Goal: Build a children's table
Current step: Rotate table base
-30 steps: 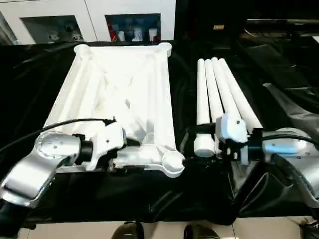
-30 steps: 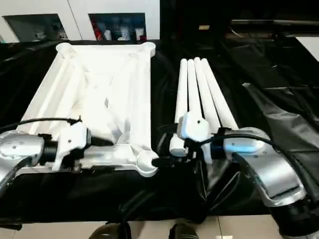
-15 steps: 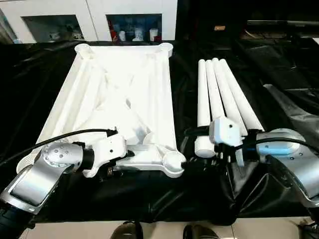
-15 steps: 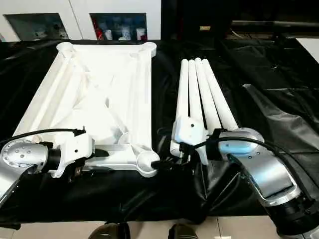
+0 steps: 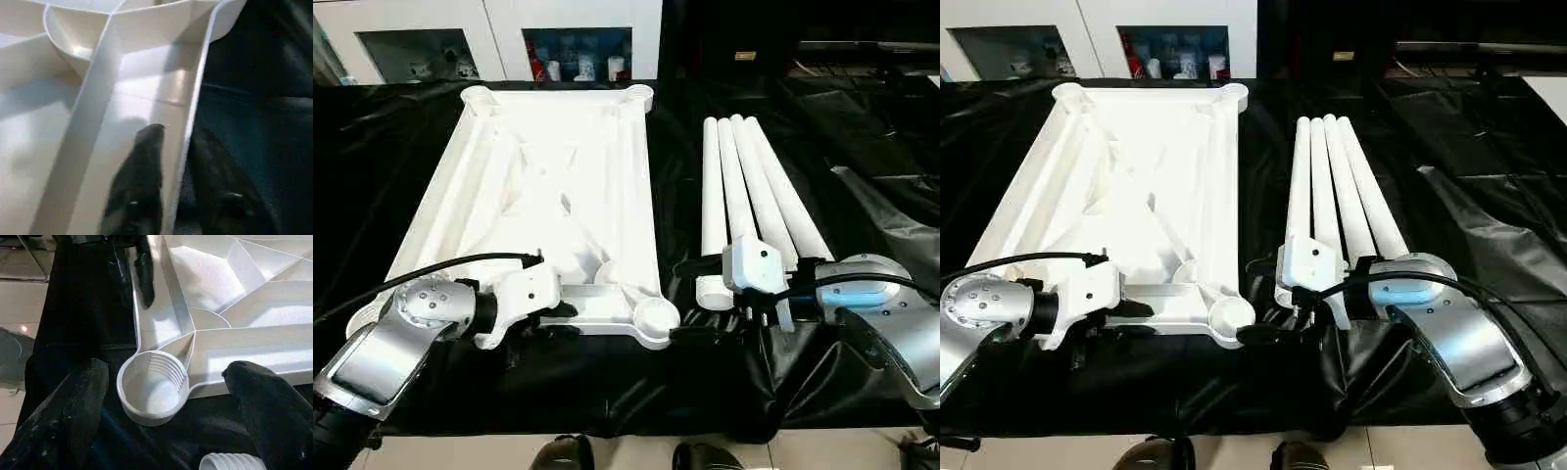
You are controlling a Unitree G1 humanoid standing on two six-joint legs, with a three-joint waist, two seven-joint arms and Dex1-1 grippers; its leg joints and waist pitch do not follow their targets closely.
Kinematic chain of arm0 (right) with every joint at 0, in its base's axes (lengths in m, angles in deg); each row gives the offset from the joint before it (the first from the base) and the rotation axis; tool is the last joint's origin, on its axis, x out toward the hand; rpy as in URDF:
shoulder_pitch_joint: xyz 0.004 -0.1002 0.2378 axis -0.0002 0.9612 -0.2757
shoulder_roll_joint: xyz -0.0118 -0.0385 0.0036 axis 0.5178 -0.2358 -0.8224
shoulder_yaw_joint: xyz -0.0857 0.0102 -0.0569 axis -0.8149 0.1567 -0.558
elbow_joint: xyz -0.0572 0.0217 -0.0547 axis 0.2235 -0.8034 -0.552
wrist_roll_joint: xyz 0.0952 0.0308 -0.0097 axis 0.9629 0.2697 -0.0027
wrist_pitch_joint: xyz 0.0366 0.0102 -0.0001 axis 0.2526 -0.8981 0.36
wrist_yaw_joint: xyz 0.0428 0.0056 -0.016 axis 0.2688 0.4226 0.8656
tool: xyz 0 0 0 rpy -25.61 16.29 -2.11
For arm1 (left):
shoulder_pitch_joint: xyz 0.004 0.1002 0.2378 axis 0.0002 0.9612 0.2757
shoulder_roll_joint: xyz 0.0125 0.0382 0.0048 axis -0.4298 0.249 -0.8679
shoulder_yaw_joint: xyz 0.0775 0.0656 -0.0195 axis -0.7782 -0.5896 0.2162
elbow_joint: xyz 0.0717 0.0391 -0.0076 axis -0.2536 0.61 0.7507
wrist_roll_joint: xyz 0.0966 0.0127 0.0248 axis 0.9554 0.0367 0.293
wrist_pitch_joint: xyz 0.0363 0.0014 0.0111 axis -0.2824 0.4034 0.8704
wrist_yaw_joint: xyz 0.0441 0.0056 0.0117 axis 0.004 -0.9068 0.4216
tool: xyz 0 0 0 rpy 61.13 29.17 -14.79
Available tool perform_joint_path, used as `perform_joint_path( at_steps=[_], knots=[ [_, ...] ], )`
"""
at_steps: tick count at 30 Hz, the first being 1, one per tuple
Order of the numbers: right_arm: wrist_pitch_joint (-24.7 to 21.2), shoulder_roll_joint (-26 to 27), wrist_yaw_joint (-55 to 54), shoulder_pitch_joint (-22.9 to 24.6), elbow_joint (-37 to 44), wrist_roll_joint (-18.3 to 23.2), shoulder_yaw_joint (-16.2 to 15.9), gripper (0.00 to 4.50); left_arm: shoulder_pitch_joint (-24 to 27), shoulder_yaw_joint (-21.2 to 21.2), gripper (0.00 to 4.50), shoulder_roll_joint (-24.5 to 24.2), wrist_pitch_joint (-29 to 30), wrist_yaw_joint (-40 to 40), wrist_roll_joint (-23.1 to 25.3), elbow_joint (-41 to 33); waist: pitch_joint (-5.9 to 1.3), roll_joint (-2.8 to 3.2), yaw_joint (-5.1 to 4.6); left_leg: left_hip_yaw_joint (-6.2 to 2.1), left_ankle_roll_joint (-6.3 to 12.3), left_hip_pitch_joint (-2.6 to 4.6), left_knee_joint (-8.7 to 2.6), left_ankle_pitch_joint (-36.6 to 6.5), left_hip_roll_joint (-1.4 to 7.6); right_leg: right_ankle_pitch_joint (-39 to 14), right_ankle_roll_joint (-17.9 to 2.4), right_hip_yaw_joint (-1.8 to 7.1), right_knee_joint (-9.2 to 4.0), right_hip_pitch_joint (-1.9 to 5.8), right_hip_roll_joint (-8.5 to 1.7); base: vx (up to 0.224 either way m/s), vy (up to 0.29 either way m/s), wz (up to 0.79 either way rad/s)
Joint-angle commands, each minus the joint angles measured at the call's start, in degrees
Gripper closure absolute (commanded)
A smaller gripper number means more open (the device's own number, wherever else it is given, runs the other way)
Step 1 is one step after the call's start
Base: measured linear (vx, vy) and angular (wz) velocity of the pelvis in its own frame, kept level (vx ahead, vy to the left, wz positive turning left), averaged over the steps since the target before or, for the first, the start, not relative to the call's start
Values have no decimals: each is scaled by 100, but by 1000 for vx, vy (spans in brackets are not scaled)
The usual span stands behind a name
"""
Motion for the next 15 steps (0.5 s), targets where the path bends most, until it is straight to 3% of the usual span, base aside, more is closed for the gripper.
perform_joint_path(
  at_steps=[1, 9, 15],
  knots=[
    [17, -19, 46, -2, 69, -45, -82, 31, 45, 7, 373, -87, 44, 37, 89, -67, -452, -73, 16, -197, 807, 134, -399, -200, 495, -48, -1581, 314, -358, 305, -556, 0, 0, 0],
    [92, 101, 13, -94, -74, -89, -105, 31, 200, 74, 437, -171, 152, 232, 231, -55, -452, -104, -17, -201, 791, 130, -405, -239, 495, -47, -1558, 312, -356, 310, -560, 0, 0, 0],
    [87, 182, -63, -122, -131, -89, -81, 31, 340, 372, 448, -170, 286, 471, 192, -95, -436, -107, -37, -194, 771, 127, -405, -264, 491, -98, -1569, 308, -367, 305, -548, 0, 0, 0]
  ],
)
